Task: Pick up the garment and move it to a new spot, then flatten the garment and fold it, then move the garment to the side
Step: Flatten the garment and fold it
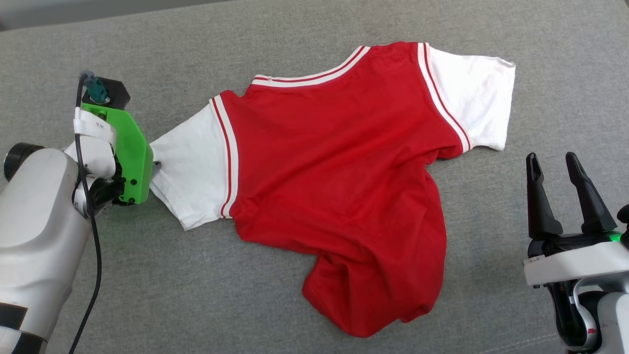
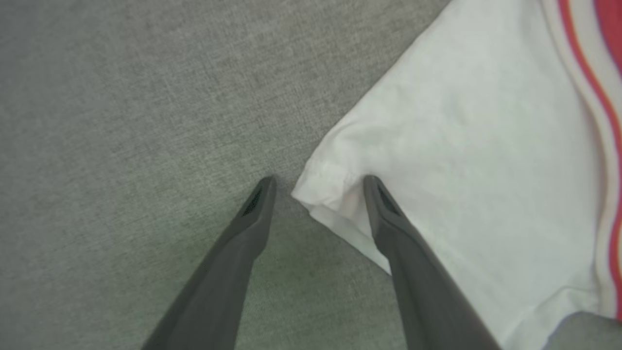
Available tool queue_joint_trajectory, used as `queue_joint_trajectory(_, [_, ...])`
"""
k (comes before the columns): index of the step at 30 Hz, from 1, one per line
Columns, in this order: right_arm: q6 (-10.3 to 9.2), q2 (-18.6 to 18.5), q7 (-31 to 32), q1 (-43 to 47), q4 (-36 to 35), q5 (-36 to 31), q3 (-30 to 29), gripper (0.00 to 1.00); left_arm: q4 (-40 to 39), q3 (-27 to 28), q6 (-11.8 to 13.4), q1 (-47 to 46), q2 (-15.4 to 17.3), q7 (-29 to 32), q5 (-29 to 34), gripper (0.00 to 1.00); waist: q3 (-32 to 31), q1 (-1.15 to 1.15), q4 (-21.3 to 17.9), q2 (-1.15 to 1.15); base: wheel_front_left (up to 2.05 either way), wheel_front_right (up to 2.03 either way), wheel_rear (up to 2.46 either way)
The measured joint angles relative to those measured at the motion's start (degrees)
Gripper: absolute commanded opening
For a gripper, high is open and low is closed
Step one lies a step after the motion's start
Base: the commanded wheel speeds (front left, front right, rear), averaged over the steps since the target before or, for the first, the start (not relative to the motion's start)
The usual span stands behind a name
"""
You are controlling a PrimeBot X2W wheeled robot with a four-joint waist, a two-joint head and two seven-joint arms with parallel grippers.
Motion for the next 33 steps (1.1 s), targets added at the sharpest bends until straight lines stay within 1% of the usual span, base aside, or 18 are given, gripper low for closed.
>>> queue_joint_trajectory(2, [0.0, 0.0, 0.0, -0.3, 0.0, -0.3, -0.2, 1.0, 0.0, -0.2, 0.0, 0.0, -0.2, 2.2, -2.6, 0.0, -0.2, 0.0, 0.1, 0.0, 0.0, 0.0, 0.0])
queue_joint_trajectory(4, [0.0, 0.0, 0.0, -0.4, 0.0, -0.3, -0.5, 1.0, -0.8, -1.0, -0.1, 0.2, -0.4, 2.6, -3.4, 0.0, -0.5, 0.0, 0.4, 0.0, 0.0, 0.0, 0.0])
queue_joint_trajectory(9, [0.0, -0.4, 1.2, -0.4, 0.6, -0.7, -0.5, 1.0, -1.5, -1.1, 0.3, 1.8, -0.6, -2.8, -2.7, 0.0, -1.9, 0.0, 1.2, 0.0, 0.0, 0.0, 0.0])
queue_joint_trajectory(12, [0.0, -1.1, 2.8, -0.4, 1.1, -0.8, -0.5, 1.0, -2.8, -0.9, 0.7, 3.8, -0.1, -5.4, -2.3, 0.0, -3.3, 0.0, 1.8, 0.0, 0.0, 0.0, 0.0])
queue_joint_trajectory(16, [0.0, -3.4, 8.1, -0.2, 1.4, -0.9, -0.4, 1.0, -8.7, 0.4, 1.5, 6.8, 1.5, -7.8, -2.5, 0.0, -5.5, 0.0, 2.6, 0.0, 0.0, 0.0, 0.0])
queue_joint_trajectory(20, [0.0, -6.8, 17.1, 0.0, 1.2, -0.9, -0.5, 1.0, -18.4, 1.7, 3.3, 10.5, 3.5, -8.1, -3.3, 0.0, -7.5, 0.0, 3.8, 0.0, 0.0, 0.0, 0.0])
queue_joint_trajectory(22, [0.0, -8.5, 22.5, -0.2, 1.2, -0.9, -0.7, 1.0, -23.9, 2.1, 4.2, 13.1, 4.2, -6.9, -4.7, 0.0, -8.1, 0.0, 4.7, 0.0, 0.0, 0.0, 0.0])
queue_joint_trajectory(24, [0.0, -10.3, 28.6, -1.5, 1.4, -0.6, -0.9, 1.0, -30.4, 2.2, 5.8, 16.1, 4.9, -5.0, -5.9, 0.0, -8.4, 0.0, 5.7, 0.0, 0.0, 0.0, 0.0])
queue_joint_trajectory(28, [0.0, -12.7, 41.1, -6.9, 2.6, 0.4, -1.5, 1.0, -41.4, 2.6, 9.2, 19.6, 6.7, -3.0, -5.9, 0.0, -7.9, 0.0, 7.5, 0.0, 0.0, 0.0, 0.0])
queue_joint_trajectory(31, [0.0, -14.3, 49.4, -11.9, 4.4, 1.5, -3.2, 1.0, -47.2, 2.8, 10.6, 20.4, 7.6, -2.2, -5.5, 0.0, -6.4, 0.0, 8.5, 0.0, 0.0, 0.0, 0.0])
queue_joint_trajectory(33, [0.0, -15.0, 54.6, -15.5, 6.2, 2.3, -4.6, 1.0, -50.2, 2.9, 11.2, 20.4, 7.8, -2.1, -5.3, 0.0, -5.1, 0.0, 9.1, 0.0, 0.0, 0.0, 0.0])
